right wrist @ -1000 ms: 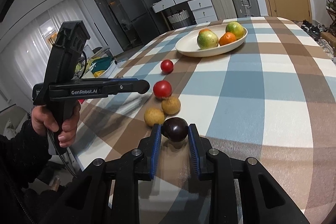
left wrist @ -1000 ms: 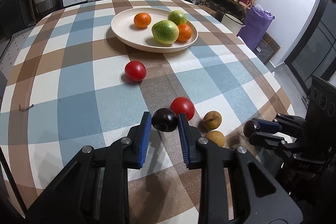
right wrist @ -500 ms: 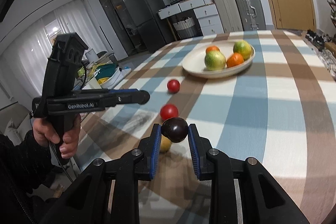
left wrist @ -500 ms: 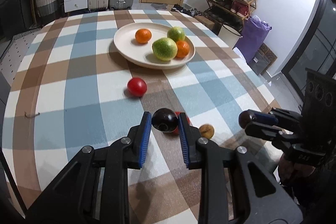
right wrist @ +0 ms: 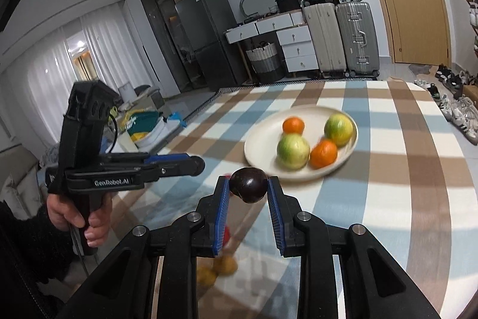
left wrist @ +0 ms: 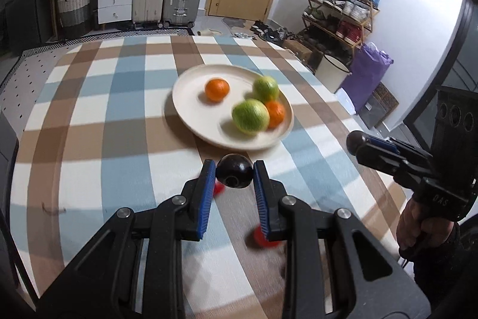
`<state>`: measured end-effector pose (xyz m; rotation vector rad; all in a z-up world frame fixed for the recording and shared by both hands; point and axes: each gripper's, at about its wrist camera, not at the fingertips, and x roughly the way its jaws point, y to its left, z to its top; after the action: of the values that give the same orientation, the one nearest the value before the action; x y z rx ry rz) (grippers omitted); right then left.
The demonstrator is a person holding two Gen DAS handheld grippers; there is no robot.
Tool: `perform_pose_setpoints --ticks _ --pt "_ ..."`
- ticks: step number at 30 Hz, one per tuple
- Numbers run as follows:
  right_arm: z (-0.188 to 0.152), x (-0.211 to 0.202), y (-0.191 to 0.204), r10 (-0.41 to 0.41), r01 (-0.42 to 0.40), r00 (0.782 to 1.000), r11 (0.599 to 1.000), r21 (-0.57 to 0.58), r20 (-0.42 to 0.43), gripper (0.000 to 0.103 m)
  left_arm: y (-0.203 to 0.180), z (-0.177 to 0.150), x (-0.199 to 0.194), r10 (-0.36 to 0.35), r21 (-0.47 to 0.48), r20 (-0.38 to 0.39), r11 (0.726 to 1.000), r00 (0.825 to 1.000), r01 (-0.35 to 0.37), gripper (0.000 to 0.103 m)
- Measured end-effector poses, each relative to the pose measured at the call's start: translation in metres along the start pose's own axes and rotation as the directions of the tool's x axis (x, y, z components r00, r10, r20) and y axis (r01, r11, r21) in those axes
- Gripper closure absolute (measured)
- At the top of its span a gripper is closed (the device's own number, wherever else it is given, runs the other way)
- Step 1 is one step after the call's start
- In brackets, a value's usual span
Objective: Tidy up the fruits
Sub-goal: 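Carry the plum in the left tool while the right tool carries its plum over the plate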
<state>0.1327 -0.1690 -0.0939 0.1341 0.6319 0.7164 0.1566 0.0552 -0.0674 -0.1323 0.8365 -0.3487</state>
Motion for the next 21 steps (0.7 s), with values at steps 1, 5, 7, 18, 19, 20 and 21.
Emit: perform_pose_setpoints --ticks 1,5,7,18,19,20,21 --pt "0.006 0.003 -0.004 0.006 -0.006 1.0 1.0 0.006 0.002 0.077 0.001 0.005 0.003 0.0 -0.004 0.001 1.0 1.0 0.0 0.08" --pt "0.03 0.017 -0.016 0.015 -0.015 1.0 1.0 0.023 0.011 0.077 0.011 0.031 0.017 -0.015 -0.034 0.004 0.999 1.0 0.015 0.08" --pt "0.042 0.025 -0.02 0.01 -0.01 1.0 1.0 0.023 0.017 0.077 0.014 0.045 0.027 -0.021 -0.035 -0.003 0.999 1.0 0.021 0.08" --pt "0.083 0.07 -0.044 0.024 -0.024 1.0 0.998 0.06 -0.001 0.077 0.024 0.091 0.078 -0.037 -0.024 -0.044 0.999 0.998 0.036 0.08" --pt "0.085 0.074 -0.046 0.022 -0.022 1.0 0.998 0.067 -0.004 0.077 0.025 0.094 0.083 -0.041 -0.025 -0.05 0.999 0.998 0.04 0.08" --pt "0.086 0.079 -0.05 0.021 -0.02 1.0 0.997 0.077 -0.009 0.077 0.027 0.096 0.088 -0.042 -0.026 -0.055 0.999 0.998 0.04 0.08" --pt "0.088 0.086 -0.054 0.021 -0.02 1.0 0.996 0.089 -0.017 0.077 0.029 0.098 0.093 -0.042 -0.025 -0.058 0.999 0.997 0.041 0.08"
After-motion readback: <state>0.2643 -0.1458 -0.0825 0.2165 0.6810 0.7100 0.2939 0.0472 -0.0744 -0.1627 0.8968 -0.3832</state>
